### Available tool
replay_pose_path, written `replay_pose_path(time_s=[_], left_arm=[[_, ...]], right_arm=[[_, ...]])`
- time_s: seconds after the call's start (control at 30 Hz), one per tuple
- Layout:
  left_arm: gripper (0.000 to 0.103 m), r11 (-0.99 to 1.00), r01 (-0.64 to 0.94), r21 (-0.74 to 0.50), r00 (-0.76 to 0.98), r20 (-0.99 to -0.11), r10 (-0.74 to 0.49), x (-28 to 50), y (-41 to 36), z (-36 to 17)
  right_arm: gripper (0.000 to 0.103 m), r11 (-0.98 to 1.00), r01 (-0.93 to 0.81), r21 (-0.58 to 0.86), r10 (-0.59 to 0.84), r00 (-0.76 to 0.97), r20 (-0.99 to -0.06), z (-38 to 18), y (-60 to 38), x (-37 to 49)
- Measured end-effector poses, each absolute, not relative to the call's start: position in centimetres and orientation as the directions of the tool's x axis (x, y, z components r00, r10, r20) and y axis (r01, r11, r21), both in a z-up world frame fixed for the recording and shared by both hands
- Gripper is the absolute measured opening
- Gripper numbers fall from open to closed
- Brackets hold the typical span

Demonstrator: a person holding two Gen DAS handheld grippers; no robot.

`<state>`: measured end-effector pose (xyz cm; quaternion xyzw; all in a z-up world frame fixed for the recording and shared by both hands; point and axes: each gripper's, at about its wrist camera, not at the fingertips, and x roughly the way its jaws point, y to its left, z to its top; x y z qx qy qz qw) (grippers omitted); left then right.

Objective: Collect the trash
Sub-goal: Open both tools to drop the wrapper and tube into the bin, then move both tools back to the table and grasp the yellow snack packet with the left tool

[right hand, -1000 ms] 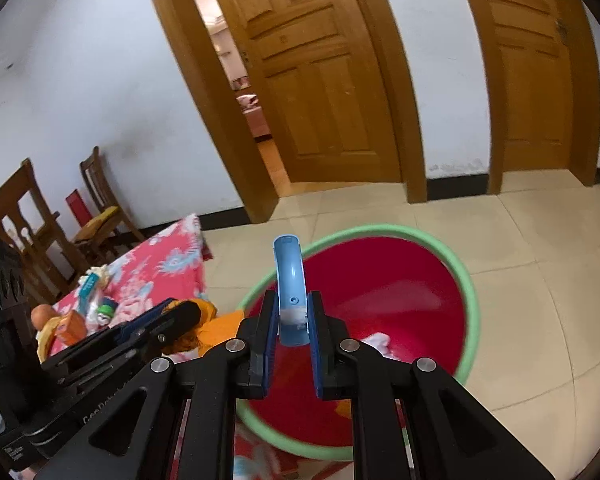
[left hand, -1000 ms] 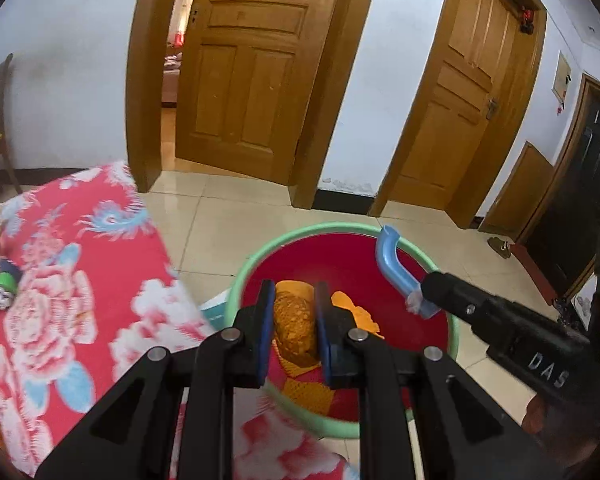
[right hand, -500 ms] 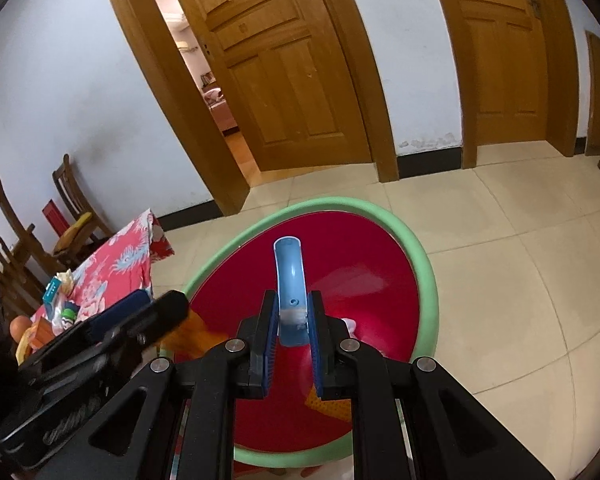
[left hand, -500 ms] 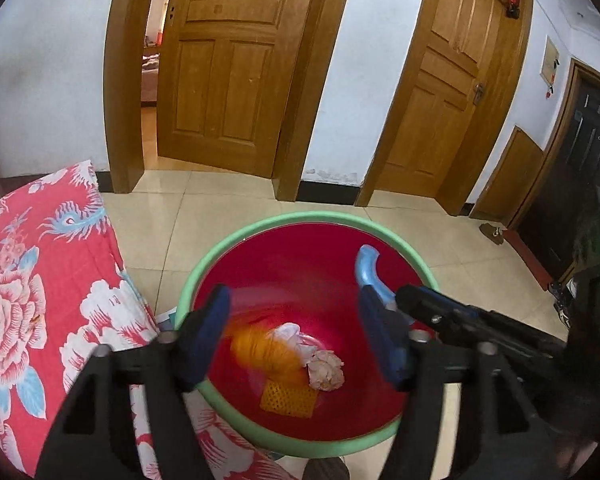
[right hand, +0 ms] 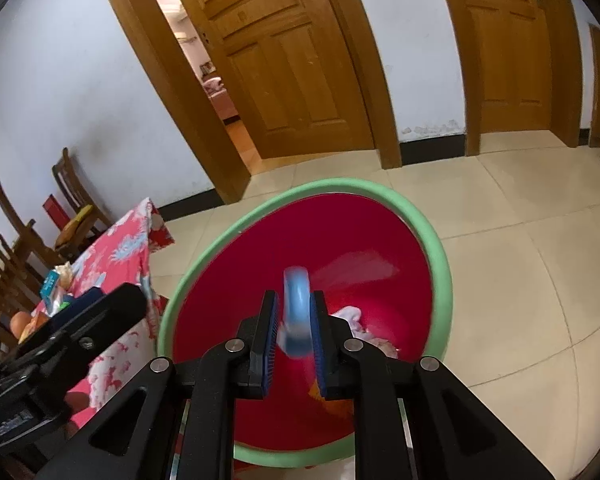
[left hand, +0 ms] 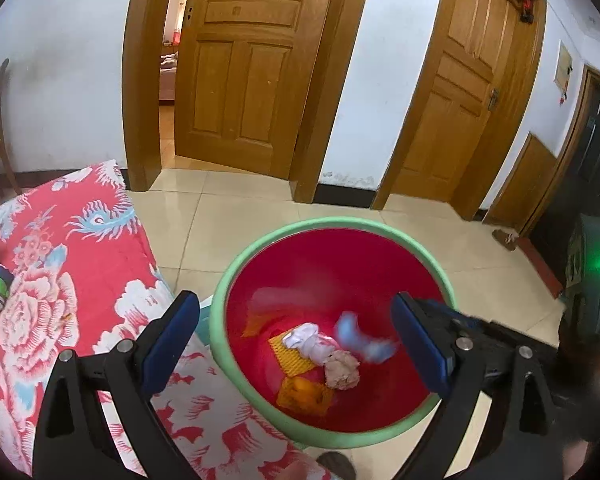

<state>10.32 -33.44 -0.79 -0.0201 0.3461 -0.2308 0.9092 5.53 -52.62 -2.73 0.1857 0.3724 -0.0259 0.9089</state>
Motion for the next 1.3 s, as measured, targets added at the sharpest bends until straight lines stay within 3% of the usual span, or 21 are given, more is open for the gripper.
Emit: replay_pose_path(time_s=[0.1,0.17,0.27,0.6,0.9,1.0,1.17,1.3], left_arm=[[0.095,0.899,0.404,-0.166,0.666,-0.620,-0.414,10.2,-33.1,-0.6],[0.095,0.901,0.404,-0.160,0.673,-0.615,-0.411,10.0,-32.6,-0.3],[0.095,0.904,0.395,-0.163,0.679,-0.612,-0.407,10.1,-31.6,-0.1],[0.096,0.930,0.345,-0.130,0.706,-0.617,-0.348,10.4,-27.3,0.1],[0.096,0.960,0.250,-0.127,0.735,-0.620,-0.274,9.2,-20.7,-0.6],[0.096,0.967,0.207,-0.151,0.726,-0.638,-0.255,7.9,-17.8,-1.1],[0.101,0.984,0.161,-0.080,0.721,-0.672,-0.173,5.3,-13.2,-1.8],[0.101,0.988,0.112,-0.107,0.715,-0.682,-0.155,4.2,-9.6,-2.2]], right_arm=[[0.025,0.933,0.195,0.302,0.073,0.720,-0.690,-2.7,-52.6,5.6],[0.043,0.933,0.196,0.301,0.069,0.725,-0.686,-2.5,-52.5,5.6],[0.054,0.937,0.188,0.296,0.066,0.735,-0.675,-2.3,-52.2,5.7],[0.057,0.944,0.141,0.300,0.100,0.742,-0.663,-1.5,-50.0,6.4],[0.068,0.943,-0.002,0.332,0.217,0.760,-0.612,0.0,-43.6,6.9],[0.069,0.925,-0.038,0.378,0.275,0.754,-0.597,0.1,-41.3,7.6],[0.069,0.865,-0.130,0.484,0.416,0.725,-0.549,0.3,-37.3,8.8],[0.069,0.909,-0.198,0.366,0.393,0.697,-0.600,0.8,-33.4,8.3]])
